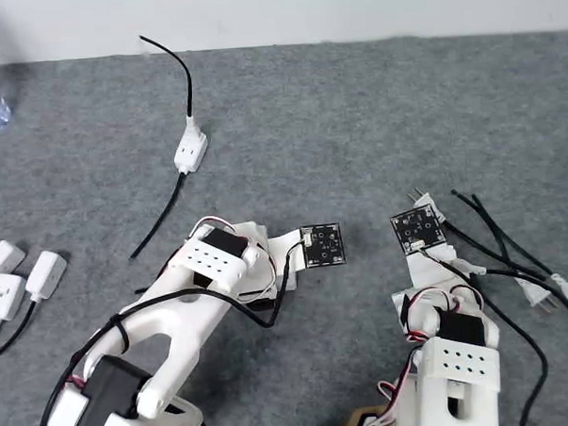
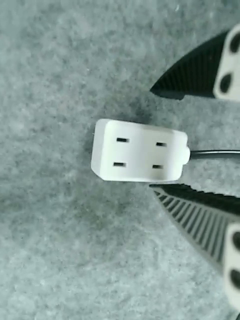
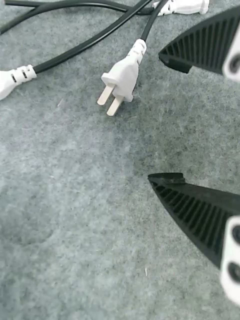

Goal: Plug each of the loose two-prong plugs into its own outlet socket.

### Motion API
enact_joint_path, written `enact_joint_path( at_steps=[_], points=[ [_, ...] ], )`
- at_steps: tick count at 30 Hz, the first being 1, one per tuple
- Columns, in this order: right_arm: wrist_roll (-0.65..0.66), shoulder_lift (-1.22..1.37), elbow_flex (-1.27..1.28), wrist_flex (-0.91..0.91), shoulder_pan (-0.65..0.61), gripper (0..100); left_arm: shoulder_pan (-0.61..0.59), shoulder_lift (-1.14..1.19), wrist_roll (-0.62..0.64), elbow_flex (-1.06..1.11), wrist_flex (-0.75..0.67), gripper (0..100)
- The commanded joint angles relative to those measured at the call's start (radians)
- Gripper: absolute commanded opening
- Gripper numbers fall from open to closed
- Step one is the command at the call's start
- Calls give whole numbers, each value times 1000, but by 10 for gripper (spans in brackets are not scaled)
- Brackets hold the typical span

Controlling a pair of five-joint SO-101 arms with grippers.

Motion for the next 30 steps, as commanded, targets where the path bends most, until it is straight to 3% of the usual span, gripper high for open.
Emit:
enact_joint_path(
  at_steps=[1, 5, 8, 13, 16, 21, 25, 30],
  points=[
    [-8, -2, -57, -21, 13, 313, 11, -48, 26, -77, 115, 258],
    [12, -2, -117, 7, 16, 313, 20, -173, 138, -159, 256, 258],
    [14, 8, -229, 128, 15, 313, 18, -293, 285, -127, 288, 258],
    [12, 10, -466, 332, 16, 313, -40, -554, 687, 27, 250, 258],
    [58, 47, -575, 433, 22, 313, -133, -721, 792, 159, 195, 258],
    [192, 255, -721, 509, 108, 313, -281, -980, 845, 367, 166, 258],
    [428, 458, -799, 506, 193, 313, -374, -1117, 723, 515, 123, 258],
    [789, 624, -813, 496, 228, 313, -419, -1180, 720, 619, 78, 258]
  ],
)
